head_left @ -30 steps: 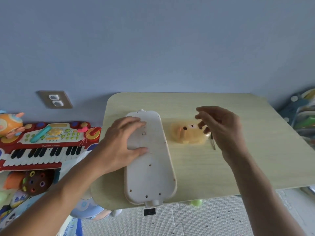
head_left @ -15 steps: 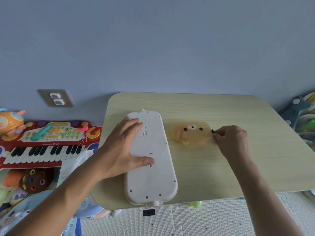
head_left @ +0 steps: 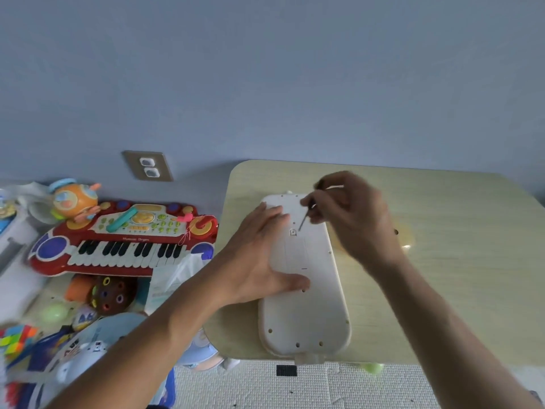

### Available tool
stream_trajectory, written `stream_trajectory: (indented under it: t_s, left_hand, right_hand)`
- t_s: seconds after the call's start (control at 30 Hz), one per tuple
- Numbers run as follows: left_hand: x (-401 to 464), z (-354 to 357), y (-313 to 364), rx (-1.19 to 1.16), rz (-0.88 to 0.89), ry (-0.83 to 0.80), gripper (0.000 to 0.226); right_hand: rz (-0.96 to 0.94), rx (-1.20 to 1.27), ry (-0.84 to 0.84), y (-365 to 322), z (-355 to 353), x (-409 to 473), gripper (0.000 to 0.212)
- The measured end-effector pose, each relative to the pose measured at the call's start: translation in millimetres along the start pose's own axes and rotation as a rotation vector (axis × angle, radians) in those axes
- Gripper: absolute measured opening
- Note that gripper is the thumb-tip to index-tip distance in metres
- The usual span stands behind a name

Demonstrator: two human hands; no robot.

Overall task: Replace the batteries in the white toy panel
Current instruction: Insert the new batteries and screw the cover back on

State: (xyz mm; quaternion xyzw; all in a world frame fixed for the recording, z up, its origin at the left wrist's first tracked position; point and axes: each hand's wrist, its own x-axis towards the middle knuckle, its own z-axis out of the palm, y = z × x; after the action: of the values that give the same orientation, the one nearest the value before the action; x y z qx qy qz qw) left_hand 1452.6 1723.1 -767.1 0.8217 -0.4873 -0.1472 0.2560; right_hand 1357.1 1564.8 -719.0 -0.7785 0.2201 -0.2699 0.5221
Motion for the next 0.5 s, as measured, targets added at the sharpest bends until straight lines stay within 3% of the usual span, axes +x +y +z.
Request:
stream_trajectory:
  t_s: [0.5]
  left_hand:
    - [1, 2, 0, -0.051, -0.057, 0.007, 0.119]
  right_hand:
    - [-0.015, -0.063, 0.059, 28, 19, 3, 0.004]
